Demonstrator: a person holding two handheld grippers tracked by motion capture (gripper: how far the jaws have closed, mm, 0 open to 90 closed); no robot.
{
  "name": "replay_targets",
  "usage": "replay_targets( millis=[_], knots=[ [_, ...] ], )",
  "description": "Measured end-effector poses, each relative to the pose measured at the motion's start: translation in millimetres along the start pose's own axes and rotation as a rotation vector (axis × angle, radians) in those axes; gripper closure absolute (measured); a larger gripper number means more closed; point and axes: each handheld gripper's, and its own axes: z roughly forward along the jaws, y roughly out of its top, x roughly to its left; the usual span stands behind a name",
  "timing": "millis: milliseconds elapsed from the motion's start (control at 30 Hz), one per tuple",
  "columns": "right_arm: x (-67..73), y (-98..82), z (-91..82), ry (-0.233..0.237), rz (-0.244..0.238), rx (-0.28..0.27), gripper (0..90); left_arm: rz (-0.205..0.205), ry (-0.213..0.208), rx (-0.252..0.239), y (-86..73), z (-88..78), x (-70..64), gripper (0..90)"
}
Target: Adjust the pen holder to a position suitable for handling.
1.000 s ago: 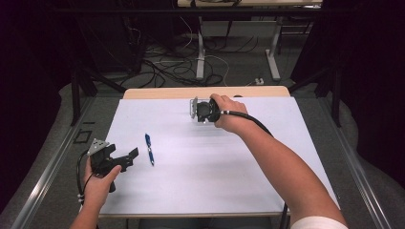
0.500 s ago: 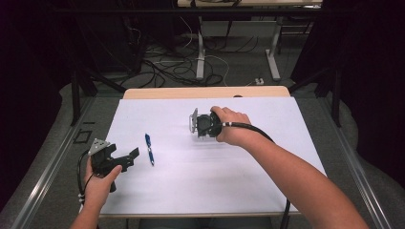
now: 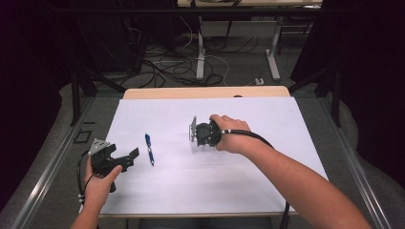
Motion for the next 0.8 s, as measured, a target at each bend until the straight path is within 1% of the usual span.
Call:
replay_targets(
  millis=[67, 167, 200, 367, 500, 533, 567, 600, 700, 800],
  knots=[
    [0.5, -0.9, 1.5, 0.005, 0.015, 0.002, 87.5, 0.0, 0.0, 0.0, 0.0, 0.0, 0.1, 0.3],
    [-0.4, -2.2, 3.1, 0.01, 0.011, 0.0, 87.5, 0.0, -0.001, 0.001, 0.0, 0.1, 0.1, 0.3],
    [-0.1, -2.5, 3.5, 0.012, 0.03, -0.006, 87.4, 0.001, 0.0, 0.002, 0.0, 0.1, 0.2, 0.3],
    [-4.2, -3.5, 4.7, 0.009, 0.05, -0.01, 86.6, 0.003, -0.001, 0.005, 0.0, 0.2, -0.1, 0.3],
    [-8.2, -7.6, 6.0, 0.01, 0.046, -0.042, 85.8, 0.004, 0.0, 0.005, -0.2, 0.5, 0.1, 0.3],
    [-8.3, -8.7, 6.3, 0.008, 0.054, -0.046, 85.5, 0.004, 0.0, 0.006, -0.2, 0.6, 0.1, 0.3],
    [-8.1, -9.2, 6.8, 0.001, 0.05, -0.051, 84.9, 0.004, 0.0, 0.006, -0.2, 0.6, 0.1, 0.3],
    [-8.3, -9.4, 7.1, -0.007, 0.038, -0.052, 84.4, 0.005, 0.001, 0.005, -0.3, 0.8, 0.1, 0.3],
    [-8.9, -10.4, 8.6, -0.024, 0.03, -0.056, 82.9, 0.006, 0.0, 0.008, -0.4, 1.4, -0.5, 0.3],
    [-9.9, -11.3, 9.9, -0.023, 0.028, -0.067, 82.2, 0.013, -0.002, 0.012, -0.1, 1.3, -0.6, 0.3]
  ],
)
